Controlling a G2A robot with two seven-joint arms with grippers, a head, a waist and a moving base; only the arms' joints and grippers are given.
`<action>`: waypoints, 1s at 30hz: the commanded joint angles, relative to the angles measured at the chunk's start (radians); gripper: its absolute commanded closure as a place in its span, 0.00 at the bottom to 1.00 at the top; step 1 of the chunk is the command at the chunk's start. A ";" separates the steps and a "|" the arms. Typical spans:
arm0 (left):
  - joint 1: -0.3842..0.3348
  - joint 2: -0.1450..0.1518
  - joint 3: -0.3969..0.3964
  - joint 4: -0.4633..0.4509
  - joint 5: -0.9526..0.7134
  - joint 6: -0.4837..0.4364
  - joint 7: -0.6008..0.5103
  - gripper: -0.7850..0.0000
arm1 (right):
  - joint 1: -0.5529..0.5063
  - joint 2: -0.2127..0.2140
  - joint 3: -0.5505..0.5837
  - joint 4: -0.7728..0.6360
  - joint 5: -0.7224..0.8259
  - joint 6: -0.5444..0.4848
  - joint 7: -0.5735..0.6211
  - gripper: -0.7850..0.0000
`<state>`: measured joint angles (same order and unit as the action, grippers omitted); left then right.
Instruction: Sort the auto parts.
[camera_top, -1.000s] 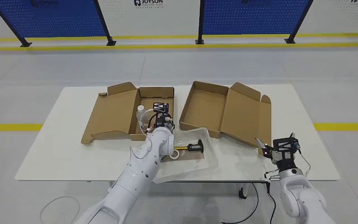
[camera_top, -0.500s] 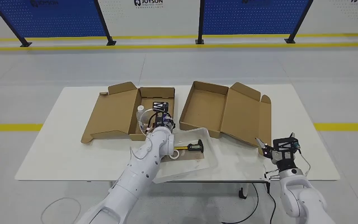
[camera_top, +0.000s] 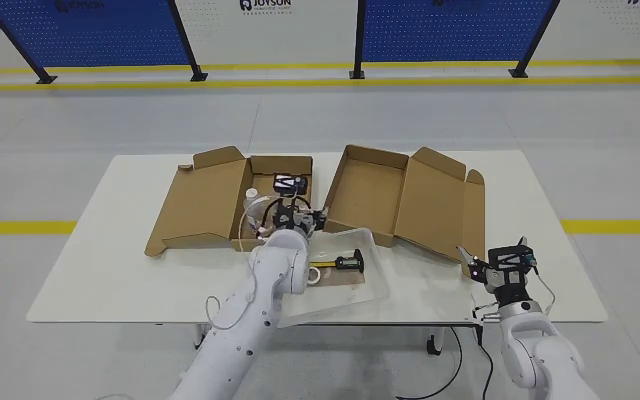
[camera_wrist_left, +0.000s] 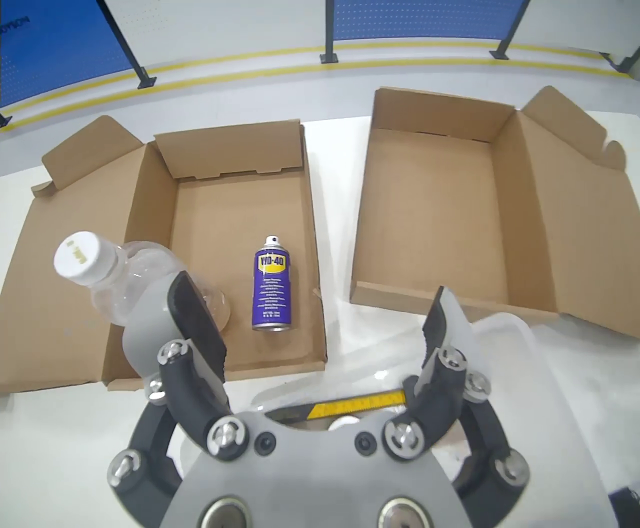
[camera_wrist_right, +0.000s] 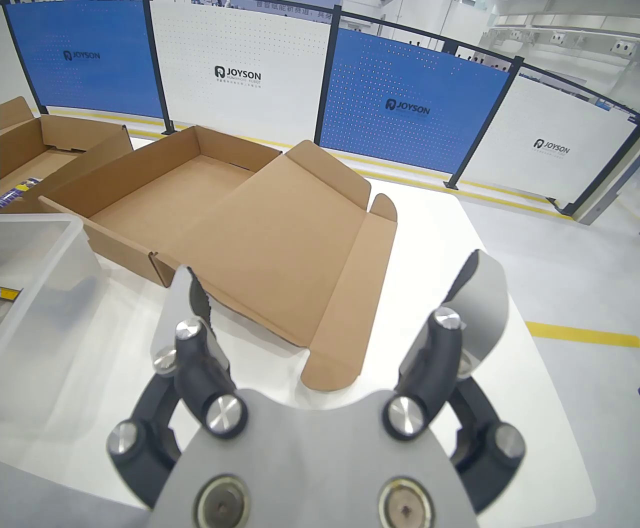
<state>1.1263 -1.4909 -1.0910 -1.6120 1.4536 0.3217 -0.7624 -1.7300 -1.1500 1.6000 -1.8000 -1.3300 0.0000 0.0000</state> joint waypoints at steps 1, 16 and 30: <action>0.037 0.009 -0.014 -0.096 0.011 -0.066 -0.086 0.00 | 0.000 0.000 0.000 0.000 0.000 0.000 0.000 0.00; 0.114 0.044 -0.084 -0.316 -0.039 -0.394 -0.583 0.00 | 0.000 0.000 0.000 0.000 0.000 0.000 0.000 0.00; 0.114 0.047 -0.091 -0.321 -0.064 -0.427 -0.608 0.00 | 0.000 0.000 0.000 0.000 0.000 0.000 0.000 0.00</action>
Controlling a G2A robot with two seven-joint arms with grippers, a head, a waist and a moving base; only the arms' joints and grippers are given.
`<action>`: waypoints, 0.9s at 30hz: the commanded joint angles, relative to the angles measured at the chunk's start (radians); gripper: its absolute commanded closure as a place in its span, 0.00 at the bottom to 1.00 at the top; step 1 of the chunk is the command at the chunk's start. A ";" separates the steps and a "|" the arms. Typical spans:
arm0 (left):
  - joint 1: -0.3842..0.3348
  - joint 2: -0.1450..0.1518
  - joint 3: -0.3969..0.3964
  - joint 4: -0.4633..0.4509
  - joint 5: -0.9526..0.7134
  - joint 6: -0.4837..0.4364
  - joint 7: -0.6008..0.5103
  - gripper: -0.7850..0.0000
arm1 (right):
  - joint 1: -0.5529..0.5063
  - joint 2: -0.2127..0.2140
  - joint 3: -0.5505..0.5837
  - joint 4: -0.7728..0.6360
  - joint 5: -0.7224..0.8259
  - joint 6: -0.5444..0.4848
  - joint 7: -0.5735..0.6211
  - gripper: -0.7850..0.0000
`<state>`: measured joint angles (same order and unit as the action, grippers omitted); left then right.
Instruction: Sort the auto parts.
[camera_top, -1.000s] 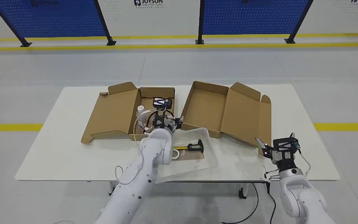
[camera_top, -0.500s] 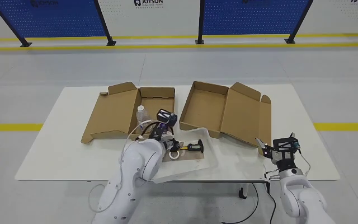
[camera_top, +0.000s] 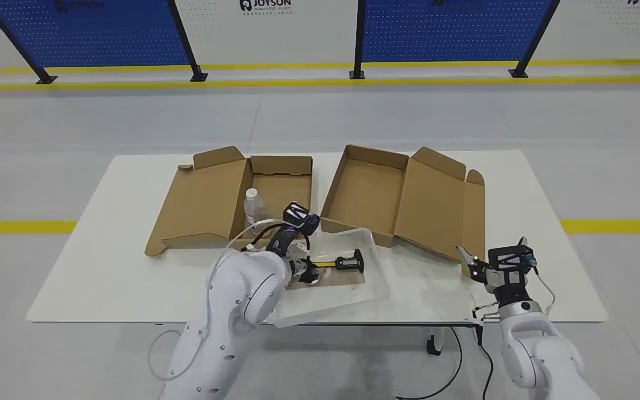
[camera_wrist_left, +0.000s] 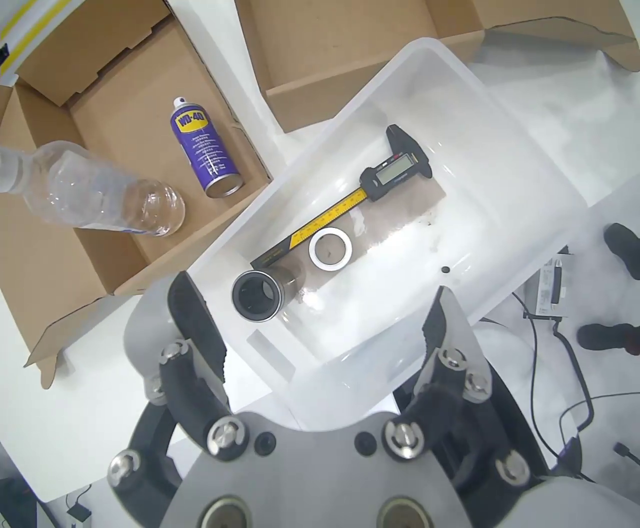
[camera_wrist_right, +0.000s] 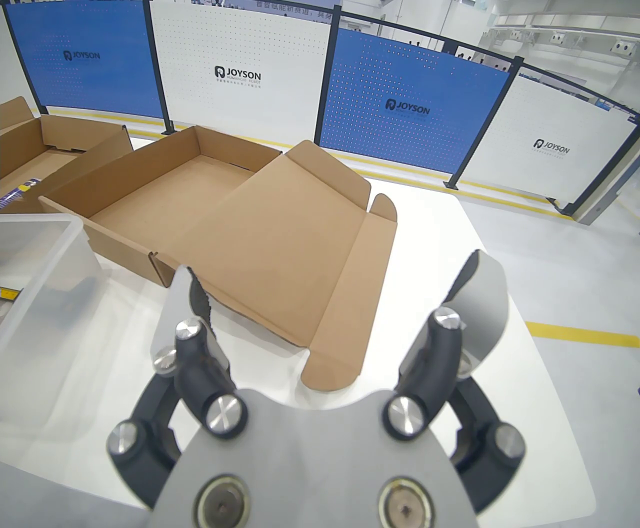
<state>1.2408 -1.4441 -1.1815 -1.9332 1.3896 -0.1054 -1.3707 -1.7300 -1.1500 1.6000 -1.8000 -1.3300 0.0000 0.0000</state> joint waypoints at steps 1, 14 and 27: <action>0.006 -0.001 0.001 0.004 -0.015 0.006 0.009 0.00 | 0.000 0.000 0.000 0.000 0.000 0.000 0.000 0.00; -0.066 0.019 0.012 0.088 0.197 -0.149 0.040 0.00 | 0.000 0.000 0.000 0.000 0.000 0.000 0.000 0.00; -0.099 0.025 0.038 0.200 0.286 -0.196 0.010 0.00 | 0.000 0.000 0.000 0.000 0.000 0.000 0.000 0.00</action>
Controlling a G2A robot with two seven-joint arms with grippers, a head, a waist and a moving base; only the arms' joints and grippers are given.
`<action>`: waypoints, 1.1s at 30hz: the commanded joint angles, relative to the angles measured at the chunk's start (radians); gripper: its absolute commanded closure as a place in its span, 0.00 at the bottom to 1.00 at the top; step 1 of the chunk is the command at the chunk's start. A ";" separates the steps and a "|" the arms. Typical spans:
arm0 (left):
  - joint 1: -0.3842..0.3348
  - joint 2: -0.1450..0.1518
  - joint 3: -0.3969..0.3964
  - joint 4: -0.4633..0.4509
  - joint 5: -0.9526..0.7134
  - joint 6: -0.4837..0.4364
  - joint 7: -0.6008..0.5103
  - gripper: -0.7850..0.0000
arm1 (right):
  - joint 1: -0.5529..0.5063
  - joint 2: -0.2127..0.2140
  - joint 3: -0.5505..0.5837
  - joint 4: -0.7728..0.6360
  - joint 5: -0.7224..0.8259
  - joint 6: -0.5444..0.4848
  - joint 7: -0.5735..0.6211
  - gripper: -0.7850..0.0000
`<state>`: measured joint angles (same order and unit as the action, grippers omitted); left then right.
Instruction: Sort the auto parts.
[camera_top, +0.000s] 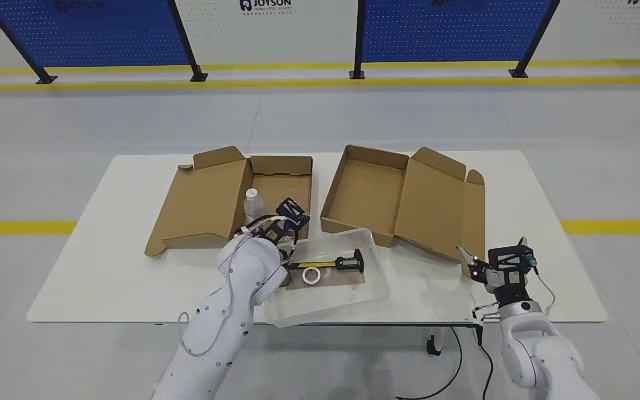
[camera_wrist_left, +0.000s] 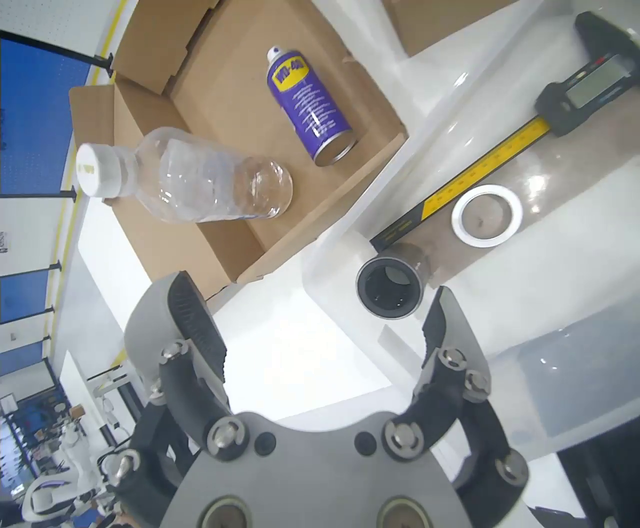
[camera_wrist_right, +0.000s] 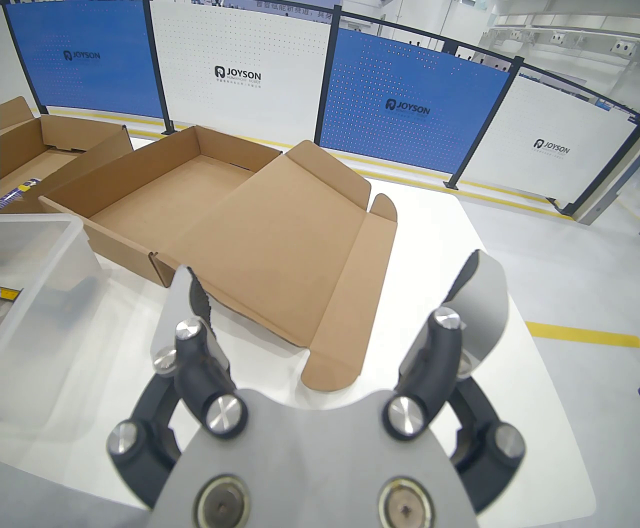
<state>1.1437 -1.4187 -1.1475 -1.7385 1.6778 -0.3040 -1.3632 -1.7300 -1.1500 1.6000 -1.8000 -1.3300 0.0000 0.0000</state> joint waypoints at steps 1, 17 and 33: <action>-0.002 -0.001 0.008 0.013 0.003 0.005 0.005 0.00 | 0.000 0.000 0.000 0.000 0.000 0.000 0.000 0.00; -0.025 -0.005 0.027 0.094 0.073 0.044 0.000 0.00 | 0.000 0.000 0.000 0.000 0.000 0.000 0.000 0.00; -0.041 -0.011 0.035 0.173 0.076 0.041 0.019 0.00 | 0.000 0.000 0.000 0.000 0.000 0.000 0.000 0.00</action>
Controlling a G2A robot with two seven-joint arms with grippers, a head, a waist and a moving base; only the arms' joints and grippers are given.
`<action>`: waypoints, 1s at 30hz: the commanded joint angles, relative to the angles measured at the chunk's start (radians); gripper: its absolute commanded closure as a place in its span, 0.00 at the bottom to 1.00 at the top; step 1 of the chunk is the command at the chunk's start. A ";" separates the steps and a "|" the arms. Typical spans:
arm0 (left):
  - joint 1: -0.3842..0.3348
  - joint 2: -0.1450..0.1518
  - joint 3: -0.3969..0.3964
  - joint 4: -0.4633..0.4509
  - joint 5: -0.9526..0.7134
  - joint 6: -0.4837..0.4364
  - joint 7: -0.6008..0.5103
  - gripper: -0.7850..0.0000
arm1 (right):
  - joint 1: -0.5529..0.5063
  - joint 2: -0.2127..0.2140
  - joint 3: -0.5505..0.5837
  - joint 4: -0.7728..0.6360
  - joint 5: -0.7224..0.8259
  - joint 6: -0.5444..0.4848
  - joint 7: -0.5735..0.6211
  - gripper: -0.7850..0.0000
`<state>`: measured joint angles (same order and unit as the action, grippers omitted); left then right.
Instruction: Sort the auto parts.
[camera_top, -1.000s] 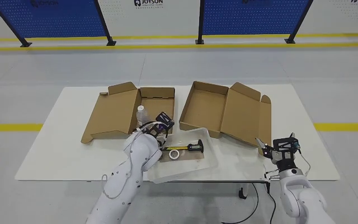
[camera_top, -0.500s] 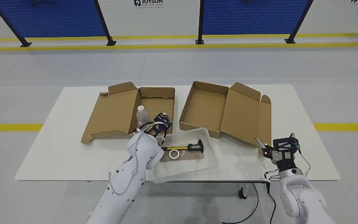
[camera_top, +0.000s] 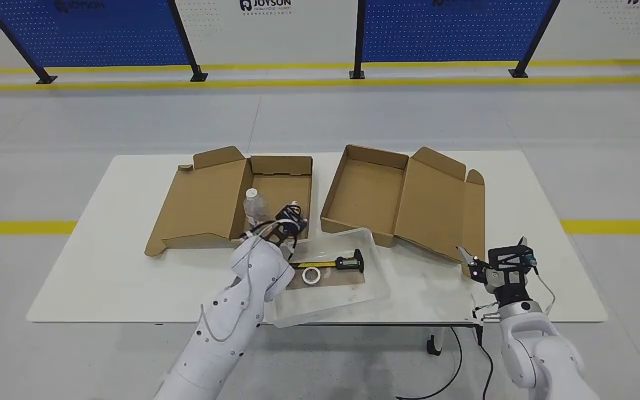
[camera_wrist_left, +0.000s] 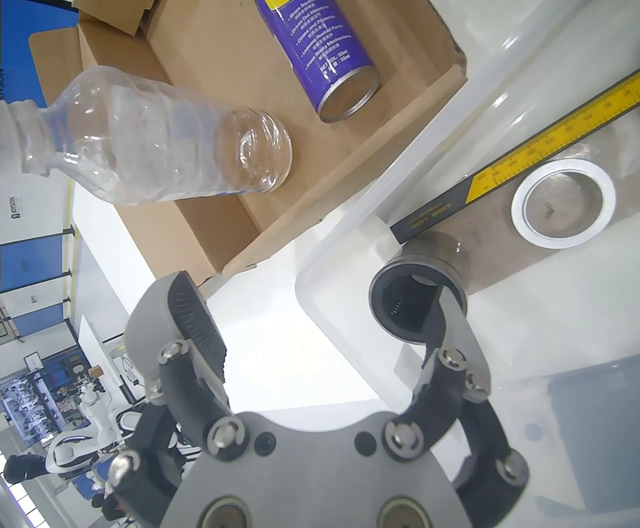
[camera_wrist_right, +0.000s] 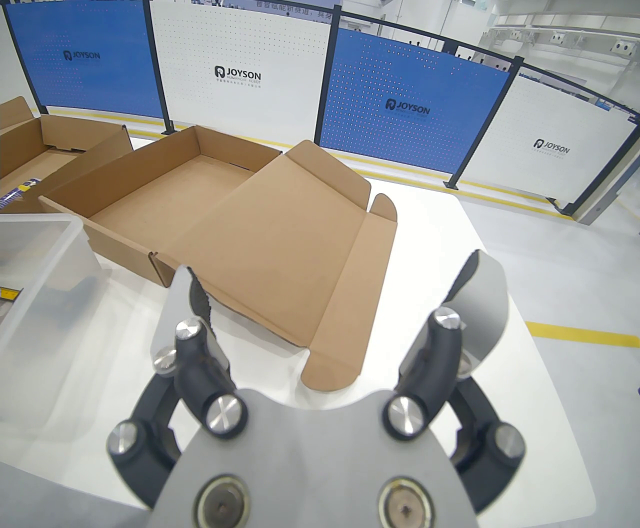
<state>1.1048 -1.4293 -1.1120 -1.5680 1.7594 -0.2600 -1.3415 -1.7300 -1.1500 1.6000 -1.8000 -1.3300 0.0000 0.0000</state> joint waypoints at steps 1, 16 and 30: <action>-0.005 -0.001 0.000 0.008 -0.007 -0.009 -0.006 0.00 | 0.000 0.000 0.000 0.000 0.000 0.000 0.000 0.00; -0.036 -0.008 0.013 0.029 -0.076 -0.062 -0.036 0.00 | 0.000 0.000 0.000 0.000 0.000 0.000 0.000 0.00; -0.048 -0.011 0.014 0.026 -0.132 -0.073 -0.064 0.00 | 0.000 0.000 0.000 0.000 0.000 0.000 0.000 0.00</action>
<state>1.0572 -1.4404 -1.0987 -1.5410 1.6271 -0.3328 -1.4058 -1.7300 -1.1500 1.6000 -1.8000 -1.3300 0.0000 0.0000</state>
